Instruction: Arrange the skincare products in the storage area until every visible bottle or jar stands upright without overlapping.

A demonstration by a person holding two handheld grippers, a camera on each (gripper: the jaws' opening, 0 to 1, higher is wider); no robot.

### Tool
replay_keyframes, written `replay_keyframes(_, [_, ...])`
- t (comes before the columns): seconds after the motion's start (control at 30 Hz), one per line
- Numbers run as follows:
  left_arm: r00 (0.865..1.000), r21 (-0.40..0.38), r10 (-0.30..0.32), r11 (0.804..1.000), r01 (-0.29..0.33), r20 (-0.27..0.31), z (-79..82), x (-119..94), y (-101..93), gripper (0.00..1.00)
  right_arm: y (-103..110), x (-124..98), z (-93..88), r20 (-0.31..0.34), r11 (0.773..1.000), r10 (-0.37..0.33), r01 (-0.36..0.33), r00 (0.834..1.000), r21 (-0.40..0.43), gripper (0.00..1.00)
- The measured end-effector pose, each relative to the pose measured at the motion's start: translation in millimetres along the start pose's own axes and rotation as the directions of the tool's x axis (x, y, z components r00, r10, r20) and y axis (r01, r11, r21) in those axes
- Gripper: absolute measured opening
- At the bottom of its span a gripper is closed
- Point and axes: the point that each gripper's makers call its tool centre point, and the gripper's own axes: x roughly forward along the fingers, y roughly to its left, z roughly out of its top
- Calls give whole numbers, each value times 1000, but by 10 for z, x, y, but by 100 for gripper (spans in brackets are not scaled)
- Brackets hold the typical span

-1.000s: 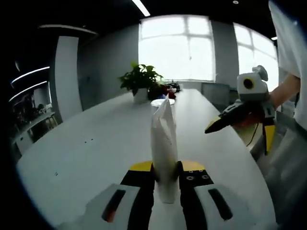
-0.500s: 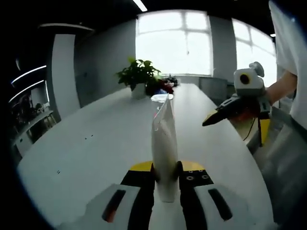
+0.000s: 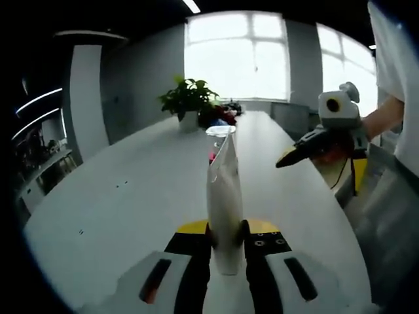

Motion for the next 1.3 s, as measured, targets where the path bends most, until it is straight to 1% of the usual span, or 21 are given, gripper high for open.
replay_keyframes(0.23, [1000, -11, -2, 1000, 2, -8, -3, -3, -1, 16, 13, -1, 23, 2, 1000, 3, -3, 1000, -3, 85])
replay_keyframes(0.63, [1000, -31, -6, 999, 6, -22, -26, -13, -30, 23, 25, -40, 71, 2, 1000, -1, 1, 1000, -16, 85])
replay_keyframes(0.73, [1000, -36, -1, 999, 0, -25, -18, -42, -37, 25, 37, -53, 92, 4, 1000, -3, 3, 1000, -25, 85])
replay_keyframes(0.93, [999, -51, 25, 998, -27, -35, -24, -129, -25, 34, 65, -66, 133, 10, 999, -4, 4, 1000, -34, 85])
replay_keyframes(1.17, [996, -91, 65, 993, -70, -61, -89, -284, -28, 45, 132, -109, 169, 12, 999, 0, 0, 1000, -47, 85])
replay_keyframes(1.3, [994, -111, 88, 989, -94, -62, -110, -383, -60, 48, 165, -148, 194, 17, 999, 1, -1, 1000, -52, 85])
